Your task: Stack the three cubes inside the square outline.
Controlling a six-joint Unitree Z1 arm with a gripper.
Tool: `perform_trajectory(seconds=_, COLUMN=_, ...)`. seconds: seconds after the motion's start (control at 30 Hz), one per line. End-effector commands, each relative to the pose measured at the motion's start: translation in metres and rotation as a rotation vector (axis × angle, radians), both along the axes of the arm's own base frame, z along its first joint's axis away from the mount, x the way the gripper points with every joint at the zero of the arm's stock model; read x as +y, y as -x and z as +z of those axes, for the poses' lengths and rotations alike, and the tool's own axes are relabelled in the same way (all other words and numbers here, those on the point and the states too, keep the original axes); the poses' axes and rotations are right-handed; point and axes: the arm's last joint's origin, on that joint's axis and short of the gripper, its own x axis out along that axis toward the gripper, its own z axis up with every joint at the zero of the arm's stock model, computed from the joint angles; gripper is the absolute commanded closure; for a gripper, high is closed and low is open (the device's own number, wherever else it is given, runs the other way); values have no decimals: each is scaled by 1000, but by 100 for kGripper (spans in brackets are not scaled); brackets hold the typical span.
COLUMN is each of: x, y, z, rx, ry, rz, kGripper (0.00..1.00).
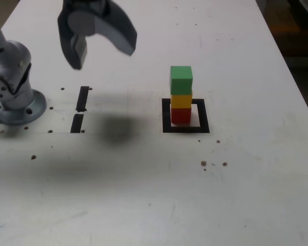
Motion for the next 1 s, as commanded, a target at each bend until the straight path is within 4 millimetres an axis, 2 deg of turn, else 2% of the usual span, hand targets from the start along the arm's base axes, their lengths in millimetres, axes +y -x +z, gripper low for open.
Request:
perform_trajectory(seconds=0.0, x=1, y=13, z=-35, rx=104, ry=0, rz=1, kGripper=0)
perform_trajectory(seconds=0.23, x=1, y=21, z=-72, rx=155, ry=-5, rz=-3, kGripper=1)
perform_trajectory(seconds=0.4, x=1, y=29, z=-90, rx=176, ry=-7, rz=-6, kGripper=1)
perform_trajectory(seconds=0.97, x=4, y=34, z=-98, rx=203, ry=-57, rz=-24, kGripper=1)
